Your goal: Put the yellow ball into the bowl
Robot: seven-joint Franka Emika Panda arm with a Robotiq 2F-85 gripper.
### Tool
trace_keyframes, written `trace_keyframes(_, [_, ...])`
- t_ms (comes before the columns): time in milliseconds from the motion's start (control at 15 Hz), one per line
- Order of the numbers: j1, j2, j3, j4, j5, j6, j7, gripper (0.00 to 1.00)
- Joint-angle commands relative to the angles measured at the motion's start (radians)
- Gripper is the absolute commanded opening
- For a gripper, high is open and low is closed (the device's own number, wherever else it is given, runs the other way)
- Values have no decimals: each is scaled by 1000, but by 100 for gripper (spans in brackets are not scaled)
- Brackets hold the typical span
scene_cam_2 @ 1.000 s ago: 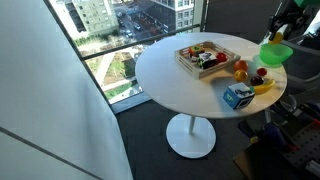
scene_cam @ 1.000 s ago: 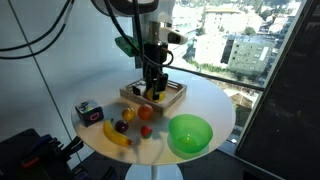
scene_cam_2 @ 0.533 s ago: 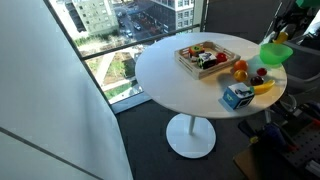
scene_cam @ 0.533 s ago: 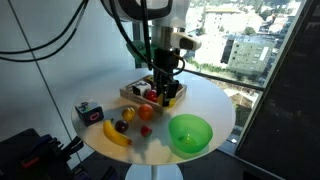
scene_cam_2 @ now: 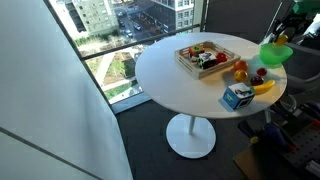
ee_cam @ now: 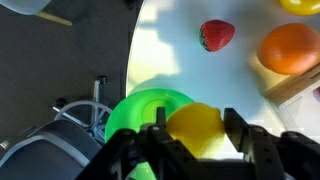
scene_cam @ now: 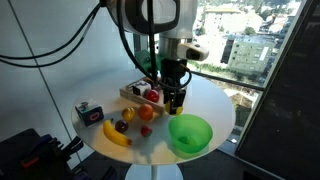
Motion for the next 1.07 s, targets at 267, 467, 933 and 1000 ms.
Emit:
trace_keyframes(267, [-7,68,-14,42,7,42,43,35])
trace_keyframes(467, [-8,83,-22,43,5,44,49,35])
trace_keyframes(933, [-14,114,-40,39,4,42,48,35])
trace_keyframes(1000, [-14,118,-42,39,3,42,48,35])
